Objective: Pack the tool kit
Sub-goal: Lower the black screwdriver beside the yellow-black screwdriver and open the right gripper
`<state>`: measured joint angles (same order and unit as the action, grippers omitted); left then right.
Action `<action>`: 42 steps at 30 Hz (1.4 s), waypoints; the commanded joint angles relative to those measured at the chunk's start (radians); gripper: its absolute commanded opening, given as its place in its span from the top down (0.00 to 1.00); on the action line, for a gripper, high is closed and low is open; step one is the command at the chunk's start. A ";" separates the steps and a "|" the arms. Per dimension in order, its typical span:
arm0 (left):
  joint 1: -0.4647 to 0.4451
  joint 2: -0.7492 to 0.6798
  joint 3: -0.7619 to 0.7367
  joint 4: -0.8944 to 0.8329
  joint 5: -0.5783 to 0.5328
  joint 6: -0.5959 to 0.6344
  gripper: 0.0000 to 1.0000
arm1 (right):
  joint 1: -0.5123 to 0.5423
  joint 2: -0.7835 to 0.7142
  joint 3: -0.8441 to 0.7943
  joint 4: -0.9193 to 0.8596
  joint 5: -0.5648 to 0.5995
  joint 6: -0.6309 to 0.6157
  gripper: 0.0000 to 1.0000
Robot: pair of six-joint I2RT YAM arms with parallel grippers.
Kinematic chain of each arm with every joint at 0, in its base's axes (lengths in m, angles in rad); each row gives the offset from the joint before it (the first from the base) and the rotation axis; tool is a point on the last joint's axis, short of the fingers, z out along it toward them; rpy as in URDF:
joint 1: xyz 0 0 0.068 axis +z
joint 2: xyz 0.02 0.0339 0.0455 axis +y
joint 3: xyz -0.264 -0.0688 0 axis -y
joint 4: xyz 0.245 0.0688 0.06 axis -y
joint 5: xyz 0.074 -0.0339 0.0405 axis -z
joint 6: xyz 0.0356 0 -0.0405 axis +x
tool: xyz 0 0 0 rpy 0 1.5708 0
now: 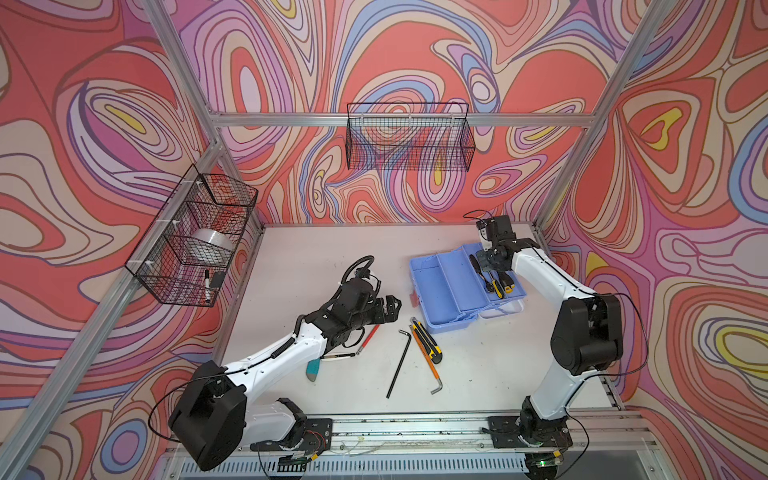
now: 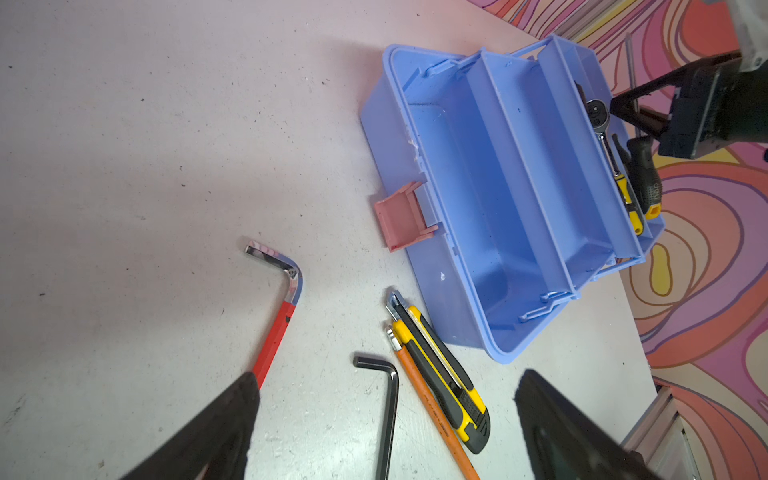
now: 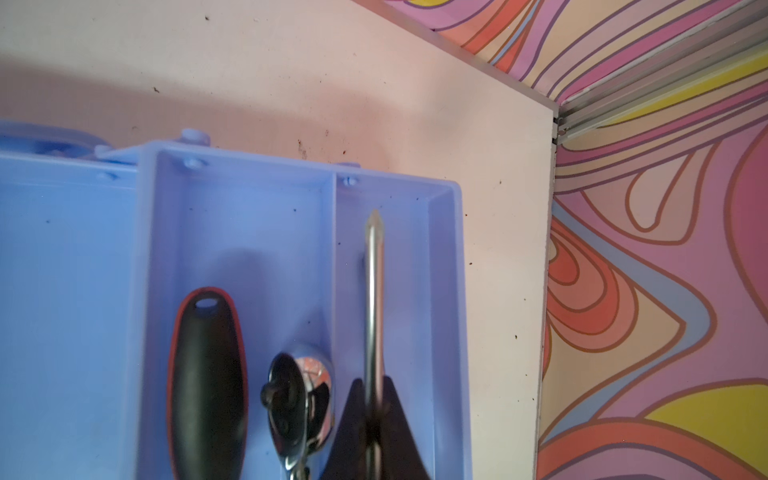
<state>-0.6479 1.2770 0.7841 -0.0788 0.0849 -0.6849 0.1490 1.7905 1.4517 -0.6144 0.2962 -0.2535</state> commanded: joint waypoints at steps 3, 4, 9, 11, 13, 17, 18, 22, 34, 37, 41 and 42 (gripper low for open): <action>0.005 0.002 -0.006 -0.006 -0.001 -0.005 0.03 | -0.001 0.030 -0.017 0.038 -0.012 -0.012 1.00; 0.005 0.002 -0.006 -0.007 0.000 -0.006 0.03 | 0.000 0.032 -0.017 0.038 -0.014 -0.010 1.00; 0.005 0.004 -0.006 -0.006 0.004 -0.007 0.03 | 0.001 0.006 -0.035 0.043 -0.032 0.013 1.00; 0.005 0.007 -0.007 -0.003 0.006 -0.009 0.03 | -0.001 -0.007 -0.047 0.045 -0.030 0.017 1.00; 0.005 0.010 -0.005 -0.001 0.012 -0.008 0.03 | 0.001 -0.011 -0.057 0.040 -0.011 0.022 0.92; 0.006 0.013 -0.004 0.004 0.022 -0.010 0.03 | -0.001 -0.013 -0.064 0.025 -0.001 0.046 0.80; 0.005 0.013 -0.004 0.003 0.022 -0.011 0.04 | -0.001 -0.026 -0.064 0.023 -0.002 0.054 0.78; 0.005 0.013 -0.003 0.005 0.026 -0.011 0.04 | 0.000 -0.063 -0.053 0.005 0.000 0.079 0.71; 0.005 0.020 0.007 0.004 0.033 -0.017 0.04 | 0.000 -0.124 -0.031 -0.057 0.022 0.172 0.50; 0.005 0.025 0.016 -0.018 0.032 -0.013 0.04 | -0.001 -0.143 -0.034 -0.074 0.027 0.210 0.45; 0.005 0.031 0.022 -0.048 0.021 -0.011 0.04 | -0.001 -0.181 -0.045 -0.089 0.035 0.263 0.35; 0.005 0.032 0.022 -0.055 0.021 -0.010 0.03 | 0.001 -0.188 -0.044 -0.097 0.028 0.275 0.33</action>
<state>-0.6479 1.2961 0.7845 -0.0864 0.1143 -0.6918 0.1459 1.6505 1.4036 -0.6807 0.3176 -0.0425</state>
